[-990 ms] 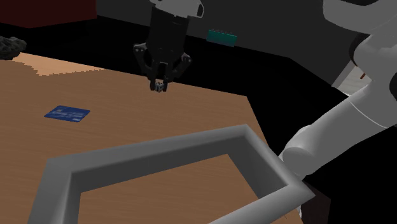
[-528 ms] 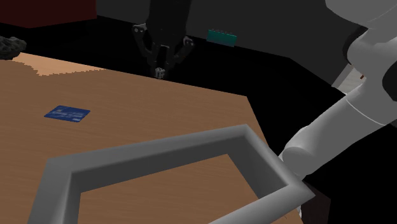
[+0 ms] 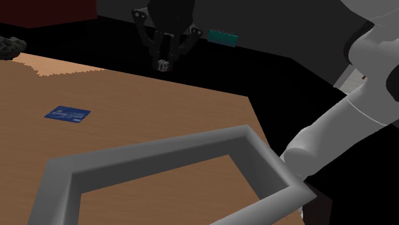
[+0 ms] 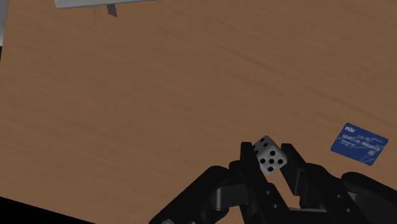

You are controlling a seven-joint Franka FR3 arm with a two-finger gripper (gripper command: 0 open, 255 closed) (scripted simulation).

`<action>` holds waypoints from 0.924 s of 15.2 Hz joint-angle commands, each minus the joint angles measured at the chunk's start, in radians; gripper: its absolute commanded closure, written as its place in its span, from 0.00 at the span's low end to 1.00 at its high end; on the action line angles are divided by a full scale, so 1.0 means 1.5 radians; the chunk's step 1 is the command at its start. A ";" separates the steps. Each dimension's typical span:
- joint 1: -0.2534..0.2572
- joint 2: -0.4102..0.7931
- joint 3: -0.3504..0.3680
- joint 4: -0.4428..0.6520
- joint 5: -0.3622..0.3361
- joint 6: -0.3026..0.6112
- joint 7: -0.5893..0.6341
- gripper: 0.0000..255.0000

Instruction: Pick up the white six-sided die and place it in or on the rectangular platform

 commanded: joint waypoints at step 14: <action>0.078 -0.146 0.076 -0.048 0.107 -0.031 0.162 1.00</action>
